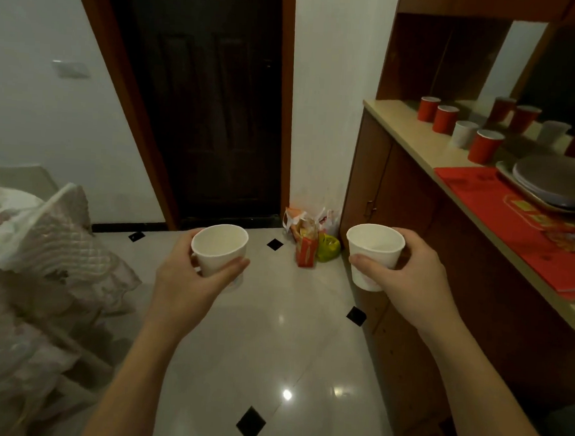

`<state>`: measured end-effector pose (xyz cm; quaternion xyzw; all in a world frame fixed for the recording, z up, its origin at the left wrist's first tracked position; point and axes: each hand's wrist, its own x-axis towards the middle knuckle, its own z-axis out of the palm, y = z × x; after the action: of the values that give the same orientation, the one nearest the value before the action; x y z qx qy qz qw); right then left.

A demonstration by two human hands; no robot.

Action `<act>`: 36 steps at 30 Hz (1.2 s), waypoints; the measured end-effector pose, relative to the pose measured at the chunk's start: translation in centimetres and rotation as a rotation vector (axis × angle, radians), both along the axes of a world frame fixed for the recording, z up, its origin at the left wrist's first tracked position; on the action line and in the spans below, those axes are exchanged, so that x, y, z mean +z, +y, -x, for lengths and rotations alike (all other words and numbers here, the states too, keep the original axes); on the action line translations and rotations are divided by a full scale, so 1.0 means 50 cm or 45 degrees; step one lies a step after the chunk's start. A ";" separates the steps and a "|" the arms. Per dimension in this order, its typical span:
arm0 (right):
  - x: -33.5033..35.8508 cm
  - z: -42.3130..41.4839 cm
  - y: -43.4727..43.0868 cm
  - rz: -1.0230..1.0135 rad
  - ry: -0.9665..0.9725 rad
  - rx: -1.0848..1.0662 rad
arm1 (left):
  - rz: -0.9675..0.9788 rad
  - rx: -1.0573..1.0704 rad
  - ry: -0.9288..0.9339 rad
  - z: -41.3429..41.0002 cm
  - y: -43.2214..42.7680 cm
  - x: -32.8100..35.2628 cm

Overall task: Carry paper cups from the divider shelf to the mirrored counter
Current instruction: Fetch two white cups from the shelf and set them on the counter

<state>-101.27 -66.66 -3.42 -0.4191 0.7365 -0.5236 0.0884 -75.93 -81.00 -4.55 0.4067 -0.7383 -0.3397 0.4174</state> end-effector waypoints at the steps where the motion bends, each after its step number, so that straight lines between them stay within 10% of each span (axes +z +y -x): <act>1: -0.004 0.009 -0.026 -0.010 -0.011 0.001 | -0.011 -0.012 -0.002 0.012 -0.028 -0.003; 36: -0.055 0.703 -0.979 -0.035 0.023 -0.093 | -0.049 -0.115 0.030 0.719 -1.024 -0.043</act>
<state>-136.40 -115.59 -6.18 -0.3952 0.7592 -0.5126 0.0684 -111.89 -132.20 -6.69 0.3768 -0.7442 -0.3772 0.4023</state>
